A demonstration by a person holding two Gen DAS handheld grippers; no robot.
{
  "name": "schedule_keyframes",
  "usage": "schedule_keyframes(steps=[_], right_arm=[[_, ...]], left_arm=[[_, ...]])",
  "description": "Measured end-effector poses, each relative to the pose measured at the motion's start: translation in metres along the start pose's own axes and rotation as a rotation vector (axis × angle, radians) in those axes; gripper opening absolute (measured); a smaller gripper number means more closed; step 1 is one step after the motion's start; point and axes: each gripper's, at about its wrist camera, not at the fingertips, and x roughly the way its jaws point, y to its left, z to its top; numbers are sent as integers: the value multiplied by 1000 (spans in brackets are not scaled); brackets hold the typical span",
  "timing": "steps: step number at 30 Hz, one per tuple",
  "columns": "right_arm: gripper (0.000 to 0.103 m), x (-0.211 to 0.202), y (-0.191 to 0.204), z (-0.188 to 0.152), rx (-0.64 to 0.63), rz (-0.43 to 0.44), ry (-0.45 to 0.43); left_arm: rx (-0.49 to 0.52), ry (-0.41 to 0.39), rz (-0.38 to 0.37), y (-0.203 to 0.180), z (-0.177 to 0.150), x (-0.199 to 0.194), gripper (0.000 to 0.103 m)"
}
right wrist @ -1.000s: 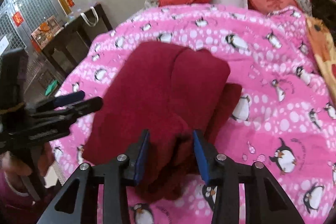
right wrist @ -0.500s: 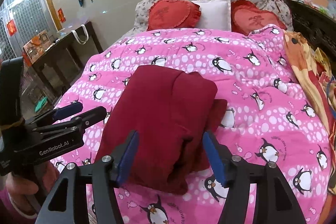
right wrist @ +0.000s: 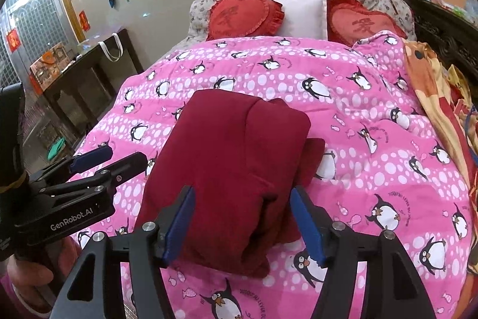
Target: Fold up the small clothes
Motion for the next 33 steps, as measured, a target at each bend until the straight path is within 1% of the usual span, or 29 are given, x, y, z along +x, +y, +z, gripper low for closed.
schedule_keyframes(steps=[22,26,29,33], right_arm=[[64,14,0,-4,10,7,43],[64,16,0,-4,9,5,51],[64,19,-2,-4,10,6,56],[64,21,-11,-3,22,-1,55]], left_arm=[[-30,25,-4,8,-3,11,74],[-26,17,0,8,-3,13,74],[-35,10,-1,12,-3,15,74],[-51,23,2,21,0,21,74]])
